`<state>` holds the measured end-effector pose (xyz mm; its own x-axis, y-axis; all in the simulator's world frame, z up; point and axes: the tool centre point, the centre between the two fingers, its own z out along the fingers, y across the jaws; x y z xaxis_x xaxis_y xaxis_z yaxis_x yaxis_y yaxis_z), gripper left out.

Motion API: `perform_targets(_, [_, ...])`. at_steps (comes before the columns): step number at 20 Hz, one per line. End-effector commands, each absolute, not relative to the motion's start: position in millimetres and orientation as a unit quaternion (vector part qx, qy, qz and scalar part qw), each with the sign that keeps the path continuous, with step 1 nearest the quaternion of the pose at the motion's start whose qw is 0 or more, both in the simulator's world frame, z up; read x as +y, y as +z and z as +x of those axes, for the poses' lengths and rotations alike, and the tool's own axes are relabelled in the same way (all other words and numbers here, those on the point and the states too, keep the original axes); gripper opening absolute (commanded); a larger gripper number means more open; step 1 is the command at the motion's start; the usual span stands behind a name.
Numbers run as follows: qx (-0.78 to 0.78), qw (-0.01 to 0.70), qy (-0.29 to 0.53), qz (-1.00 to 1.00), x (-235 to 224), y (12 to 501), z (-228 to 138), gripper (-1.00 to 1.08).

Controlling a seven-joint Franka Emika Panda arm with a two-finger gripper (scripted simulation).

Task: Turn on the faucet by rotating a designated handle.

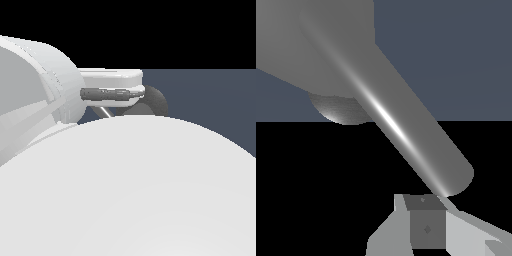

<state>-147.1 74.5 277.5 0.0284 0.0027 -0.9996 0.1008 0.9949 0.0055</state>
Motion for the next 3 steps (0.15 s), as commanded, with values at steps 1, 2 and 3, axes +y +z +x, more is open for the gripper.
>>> perform_targets(1, [0.708, 0.702, -0.053, 0.047, 64.0, 262.5, -140.5, -1.0])
perform_targets(2, [0.707, 0.704, -0.054, 0.048, 65.1, 263.9, -139.6, -1.0])
perform_targets(3, [0.707, 0.704, -0.054, 0.048, 65.1, 263.9, -139.6, -1.0])
